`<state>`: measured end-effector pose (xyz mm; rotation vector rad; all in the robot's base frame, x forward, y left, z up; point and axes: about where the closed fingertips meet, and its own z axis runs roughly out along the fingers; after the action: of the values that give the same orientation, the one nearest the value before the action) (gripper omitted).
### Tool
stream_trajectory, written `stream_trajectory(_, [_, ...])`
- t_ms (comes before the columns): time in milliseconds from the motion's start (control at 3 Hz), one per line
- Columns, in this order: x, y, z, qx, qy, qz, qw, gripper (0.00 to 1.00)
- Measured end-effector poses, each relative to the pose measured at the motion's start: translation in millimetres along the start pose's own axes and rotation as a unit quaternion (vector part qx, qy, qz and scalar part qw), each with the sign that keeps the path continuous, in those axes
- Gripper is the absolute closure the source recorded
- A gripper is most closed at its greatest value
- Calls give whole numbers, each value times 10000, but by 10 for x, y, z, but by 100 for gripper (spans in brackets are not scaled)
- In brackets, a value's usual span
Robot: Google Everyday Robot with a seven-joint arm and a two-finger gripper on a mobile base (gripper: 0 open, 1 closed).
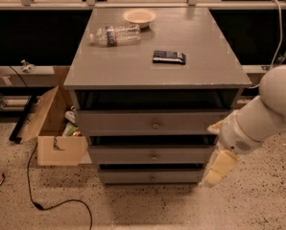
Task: Open middle drawer
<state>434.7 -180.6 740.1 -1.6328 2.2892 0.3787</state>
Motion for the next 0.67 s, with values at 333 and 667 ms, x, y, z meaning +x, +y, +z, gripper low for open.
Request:
stream_trajectory(333, [33, 55, 685, -246, -169, 157, 9994, 0])
stream_trajectory(667, [39, 33, 718, -241, -164, 141, 9995, 0])
